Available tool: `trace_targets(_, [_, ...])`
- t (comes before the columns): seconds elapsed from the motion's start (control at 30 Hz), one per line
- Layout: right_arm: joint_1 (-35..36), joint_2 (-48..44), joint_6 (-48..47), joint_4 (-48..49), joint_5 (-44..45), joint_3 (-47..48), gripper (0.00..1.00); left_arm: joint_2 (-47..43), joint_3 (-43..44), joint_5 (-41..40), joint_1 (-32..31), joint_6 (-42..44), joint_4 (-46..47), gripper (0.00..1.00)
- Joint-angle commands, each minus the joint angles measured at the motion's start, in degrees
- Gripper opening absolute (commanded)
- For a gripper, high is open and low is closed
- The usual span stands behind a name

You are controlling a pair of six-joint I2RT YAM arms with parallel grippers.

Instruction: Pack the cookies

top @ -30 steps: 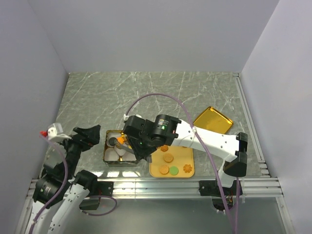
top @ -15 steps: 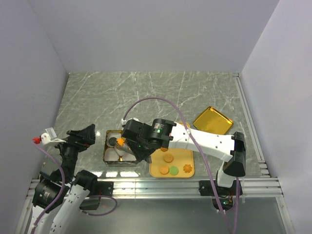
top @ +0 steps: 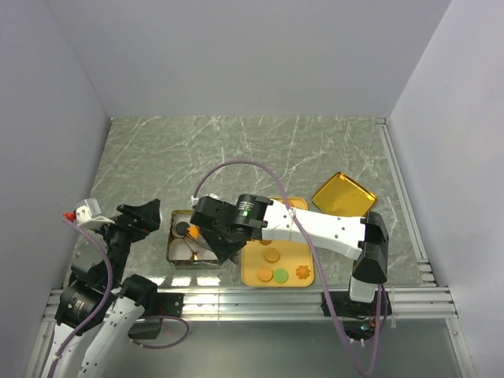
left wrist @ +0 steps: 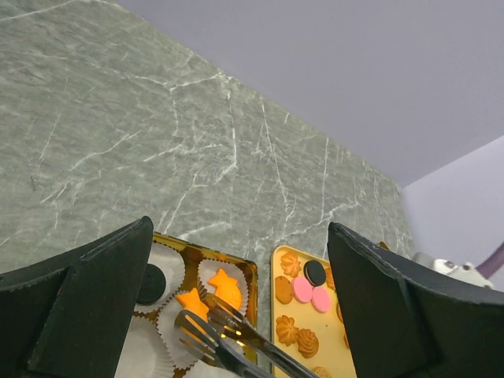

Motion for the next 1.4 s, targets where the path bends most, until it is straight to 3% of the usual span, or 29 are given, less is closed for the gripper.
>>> trace_targets(0.0, [-0.63, -0.07, -0.88, 1.50, 0.65, -0.60, 0.30, 0.66, 1.00, 0.86, -0.24, 0.96, 2.01, 0.99])
trace_targets(0.23, [-1.24, 0.28, -1.58, 2.47, 0.12, -2.28, 0.32, 1.01, 1.09, 0.78, -0.42, 0.79, 1.75, 0.99])
trace_targets(0.37, [-1.77, 0.29, -2.11, 2.65, -0.41, -2.01, 0.39, 1.19, 1.18, 0.34, -0.42, 0.44, 1.48, 0.99])
trace_targets(1.0, [-1.77, 0.37, -2.55, 2.12, -0.85, -0.43, 0.53, 1.28, 1.09, 0.95, -0.42, 0.61, 1.83, 0.99])
trace_targets(1.37, [-1.95, -2.78, -1.23, -1.21, 2.48, 6.42, 0.54, 1.02, 1.27, 0.69, -0.51, 0.44, 1.57, 0.99])
